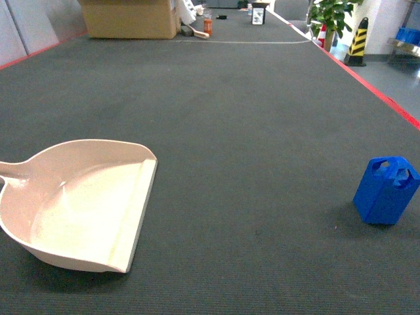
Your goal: Place part in tray to right shelf
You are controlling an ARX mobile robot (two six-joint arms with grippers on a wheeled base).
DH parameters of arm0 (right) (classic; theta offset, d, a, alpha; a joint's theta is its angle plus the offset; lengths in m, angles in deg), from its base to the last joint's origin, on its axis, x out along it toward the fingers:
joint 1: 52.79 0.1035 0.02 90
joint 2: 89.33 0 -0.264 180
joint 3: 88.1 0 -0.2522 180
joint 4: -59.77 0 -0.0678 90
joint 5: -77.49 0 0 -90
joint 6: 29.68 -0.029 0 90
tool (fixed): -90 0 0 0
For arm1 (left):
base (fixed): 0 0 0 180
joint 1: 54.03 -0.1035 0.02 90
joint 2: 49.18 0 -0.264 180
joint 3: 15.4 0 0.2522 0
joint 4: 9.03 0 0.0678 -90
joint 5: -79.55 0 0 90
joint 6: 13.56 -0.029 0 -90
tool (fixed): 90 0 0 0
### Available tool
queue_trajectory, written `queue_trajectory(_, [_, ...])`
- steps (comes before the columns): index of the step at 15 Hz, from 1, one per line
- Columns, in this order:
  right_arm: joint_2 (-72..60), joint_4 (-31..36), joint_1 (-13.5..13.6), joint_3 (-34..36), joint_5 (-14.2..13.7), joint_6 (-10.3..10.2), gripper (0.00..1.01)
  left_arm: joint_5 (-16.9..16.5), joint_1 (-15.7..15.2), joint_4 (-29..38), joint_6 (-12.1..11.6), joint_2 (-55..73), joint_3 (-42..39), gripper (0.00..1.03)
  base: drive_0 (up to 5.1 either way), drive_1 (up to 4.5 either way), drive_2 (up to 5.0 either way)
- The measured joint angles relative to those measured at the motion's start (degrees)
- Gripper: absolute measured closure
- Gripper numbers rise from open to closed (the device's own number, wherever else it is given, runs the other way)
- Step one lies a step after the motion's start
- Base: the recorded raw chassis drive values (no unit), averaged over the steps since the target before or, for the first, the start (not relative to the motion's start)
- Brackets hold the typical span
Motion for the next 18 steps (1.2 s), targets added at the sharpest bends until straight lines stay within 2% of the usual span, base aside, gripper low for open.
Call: queue_trajectory(18, [0.0, 0.0, 0.0, 0.0, 0.0, 0.0, 0.03, 0.0, 0.0, 0.0, 0.0, 0.0, 0.0, 0.05, 0.0, 0.00, 0.0])
